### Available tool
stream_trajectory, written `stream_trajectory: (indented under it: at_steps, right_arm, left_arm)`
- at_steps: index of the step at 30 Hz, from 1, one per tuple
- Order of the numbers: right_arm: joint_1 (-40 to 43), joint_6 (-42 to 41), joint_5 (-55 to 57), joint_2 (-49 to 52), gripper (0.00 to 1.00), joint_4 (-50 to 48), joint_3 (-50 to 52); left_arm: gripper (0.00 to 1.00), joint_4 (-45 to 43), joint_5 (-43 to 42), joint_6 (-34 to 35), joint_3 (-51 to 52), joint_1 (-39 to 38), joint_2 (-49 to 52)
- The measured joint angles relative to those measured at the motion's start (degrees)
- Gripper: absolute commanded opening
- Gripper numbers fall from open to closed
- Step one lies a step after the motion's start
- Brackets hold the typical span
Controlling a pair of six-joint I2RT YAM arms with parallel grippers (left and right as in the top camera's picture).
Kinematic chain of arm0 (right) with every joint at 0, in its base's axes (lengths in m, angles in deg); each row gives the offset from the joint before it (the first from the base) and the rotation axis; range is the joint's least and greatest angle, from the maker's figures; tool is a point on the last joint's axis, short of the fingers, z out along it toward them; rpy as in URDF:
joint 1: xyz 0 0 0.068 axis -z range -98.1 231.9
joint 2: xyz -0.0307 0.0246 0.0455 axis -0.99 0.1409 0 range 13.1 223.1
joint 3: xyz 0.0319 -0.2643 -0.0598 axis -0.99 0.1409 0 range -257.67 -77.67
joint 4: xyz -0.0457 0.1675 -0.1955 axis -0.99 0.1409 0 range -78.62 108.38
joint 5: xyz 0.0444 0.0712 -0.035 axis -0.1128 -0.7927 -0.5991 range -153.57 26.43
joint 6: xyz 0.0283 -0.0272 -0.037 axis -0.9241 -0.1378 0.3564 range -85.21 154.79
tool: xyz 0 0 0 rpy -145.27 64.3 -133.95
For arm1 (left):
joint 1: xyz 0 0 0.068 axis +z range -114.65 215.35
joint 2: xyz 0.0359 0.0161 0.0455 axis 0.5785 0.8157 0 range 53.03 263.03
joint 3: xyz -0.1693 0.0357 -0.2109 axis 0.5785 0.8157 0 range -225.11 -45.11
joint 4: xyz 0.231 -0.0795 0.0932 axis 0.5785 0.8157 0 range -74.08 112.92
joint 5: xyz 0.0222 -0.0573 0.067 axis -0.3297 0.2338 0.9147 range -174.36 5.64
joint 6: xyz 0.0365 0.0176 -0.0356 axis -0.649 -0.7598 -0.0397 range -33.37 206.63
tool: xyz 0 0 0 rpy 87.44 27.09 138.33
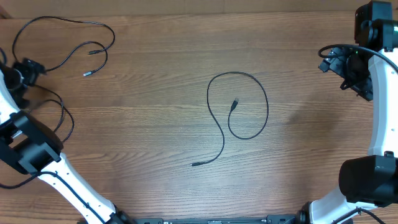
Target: Untangle cables
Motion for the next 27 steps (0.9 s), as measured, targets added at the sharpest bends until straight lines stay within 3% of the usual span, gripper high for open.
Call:
stream_trajectory:
  at_steps: [6,11,15,20,27]
  right_arm:
    - [0.0,0.02,-0.02,0.0,1.0,0.0,0.0]
    - [0.0,0.02,0.0,0.0,1.0,0.0,0.0]
    - [0.02,0.04,0.0,0.0,1.0,0.02,0.0]
    - [0.0,0.02,0.0,0.0,1.0,-0.02,0.0]
    - [0.0,0.0,-0.02,0.0,1.0,0.02,0.0]
  left_arm:
    - [1.0,10.97,-7.52,-3.69,-12.66,0.13,-0.02]
    - [1.0,16.87,-23.17,-13.57,-14.73,-2.51,-0.02]
    - [1.0,20.94,-28.55,-21.31,-14.69,-8.92,-0.02]
    - [1.0,21.22,-26.08,-26.58,-14.58,-23.43,-0.02]
    - [1.0,15.8,-12.37,-27.54,-14.58,-41.97,0.22]
